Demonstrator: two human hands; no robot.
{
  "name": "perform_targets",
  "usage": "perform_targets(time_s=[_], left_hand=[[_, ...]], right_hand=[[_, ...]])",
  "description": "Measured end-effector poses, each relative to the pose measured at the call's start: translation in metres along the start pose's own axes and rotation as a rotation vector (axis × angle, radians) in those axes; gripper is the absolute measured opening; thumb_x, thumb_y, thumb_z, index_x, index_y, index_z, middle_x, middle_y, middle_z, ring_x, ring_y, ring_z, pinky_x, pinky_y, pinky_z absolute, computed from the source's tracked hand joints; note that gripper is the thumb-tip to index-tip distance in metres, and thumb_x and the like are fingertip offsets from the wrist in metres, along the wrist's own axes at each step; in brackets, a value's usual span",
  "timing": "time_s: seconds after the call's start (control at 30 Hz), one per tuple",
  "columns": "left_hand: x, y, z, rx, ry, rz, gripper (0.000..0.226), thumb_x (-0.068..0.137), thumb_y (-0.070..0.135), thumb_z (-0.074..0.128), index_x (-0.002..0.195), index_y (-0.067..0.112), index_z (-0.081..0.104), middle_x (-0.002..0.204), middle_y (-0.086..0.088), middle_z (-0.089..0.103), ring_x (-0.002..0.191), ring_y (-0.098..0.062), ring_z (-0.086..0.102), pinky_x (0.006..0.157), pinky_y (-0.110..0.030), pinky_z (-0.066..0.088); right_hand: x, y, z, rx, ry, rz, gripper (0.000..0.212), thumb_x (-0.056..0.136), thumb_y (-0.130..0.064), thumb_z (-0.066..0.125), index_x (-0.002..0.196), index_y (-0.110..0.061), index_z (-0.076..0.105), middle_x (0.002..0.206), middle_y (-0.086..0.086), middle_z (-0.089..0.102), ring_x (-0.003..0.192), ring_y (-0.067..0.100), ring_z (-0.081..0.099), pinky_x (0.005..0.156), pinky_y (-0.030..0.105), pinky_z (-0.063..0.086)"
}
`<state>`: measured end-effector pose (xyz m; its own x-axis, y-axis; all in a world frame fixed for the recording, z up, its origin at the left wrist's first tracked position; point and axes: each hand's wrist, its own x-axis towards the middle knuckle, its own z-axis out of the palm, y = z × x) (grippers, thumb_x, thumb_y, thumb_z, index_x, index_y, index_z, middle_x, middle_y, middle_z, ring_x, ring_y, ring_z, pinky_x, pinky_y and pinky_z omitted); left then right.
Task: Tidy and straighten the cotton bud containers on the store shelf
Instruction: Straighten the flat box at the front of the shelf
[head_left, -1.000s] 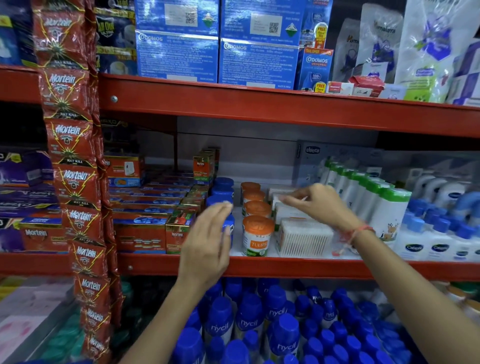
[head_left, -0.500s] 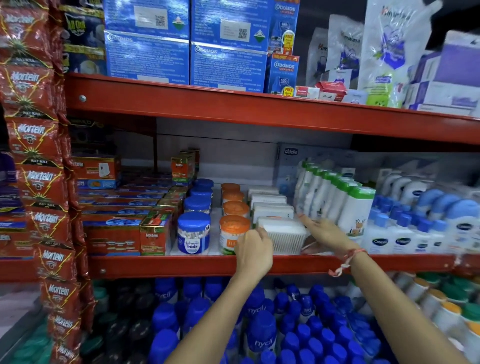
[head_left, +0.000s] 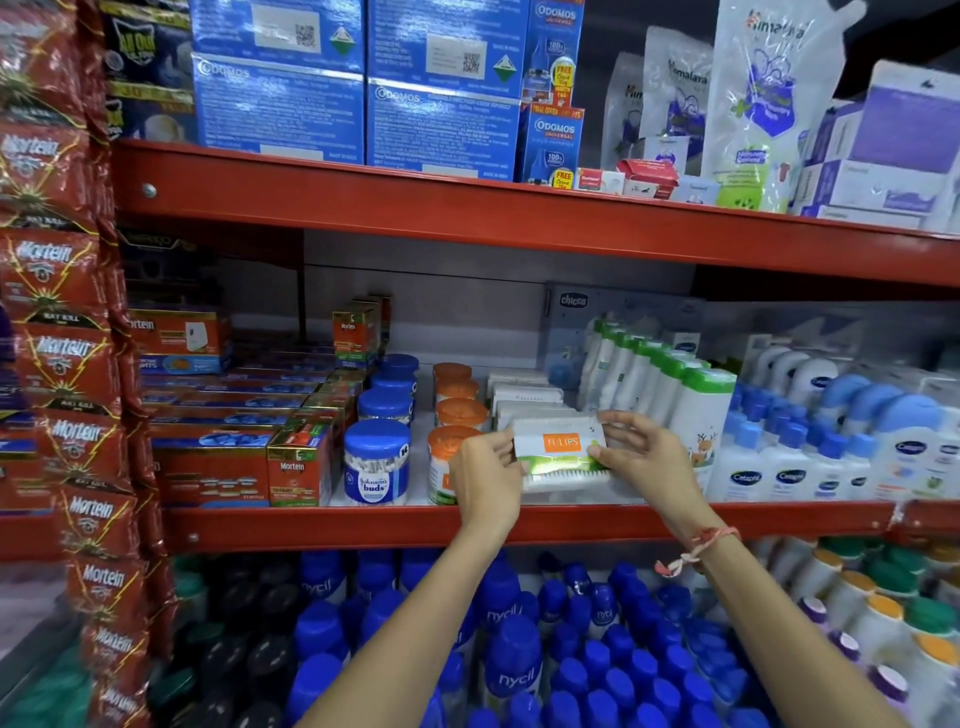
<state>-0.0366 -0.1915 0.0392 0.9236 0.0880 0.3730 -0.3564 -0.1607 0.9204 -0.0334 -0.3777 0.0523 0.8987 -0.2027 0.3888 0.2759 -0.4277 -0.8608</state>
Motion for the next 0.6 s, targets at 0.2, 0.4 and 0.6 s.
perform_targets(time_s=[0.2, 0.4, 0.6], left_hand=[[-0.007, -0.016, 0.008, 0.072, 0.107, 0.001, 0.052, 0.079, -0.015, 0.062, 0.126, 0.007, 0.057, 0.124, -0.009, 0.063, 0.110, -0.014, 0.063, 0.078, -0.003, 0.046], [-0.013, -0.023, 0.007, 0.099, 0.135, 0.032, 0.047, 0.081, -0.011, 0.062, 0.124, 0.008, 0.060, 0.121, -0.007, 0.065, 0.108, -0.013, 0.063, 0.078, -0.002, 0.045], [-0.017, -0.028, 0.008, 0.102, 0.164, 0.087, 0.044, 0.080, -0.010, 0.064, 0.120, 0.009, 0.062, 0.115, -0.008, 0.068, 0.105, -0.012, 0.065, 0.090, -0.024, 0.053]], right_hand=[[-0.024, 0.018, 0.015, 0.072, 0.096, -0.111, 0.068, 0.073, -0.001, 0.075, 0.133, -0.021, 0.051, 0.127, 0.000, 0.061, 0.114, 0.011, 0.061, 0.093, 0.027, 0.054], [-0.041, 0.026, 0.025, 0.007, 0.177, -0.177, 0.060, 0.075, -0.010, 0.075, 0.131, -0.021, 0.055, 0.126, -0.006, 0.061, 0.111, 0.010, 0.063, 0.094, 0.029, 0.054], [-0.042, 0.028, 0.026, -0.038, 0.209, -0.200, 0.054, 0.076, -0.011, 0.074, 0.127, -0.022, 0.059, 0.127, -0.003, 0.063, 0.112, 0.009, 0.061, 0.095, 0.034, 0.054]])
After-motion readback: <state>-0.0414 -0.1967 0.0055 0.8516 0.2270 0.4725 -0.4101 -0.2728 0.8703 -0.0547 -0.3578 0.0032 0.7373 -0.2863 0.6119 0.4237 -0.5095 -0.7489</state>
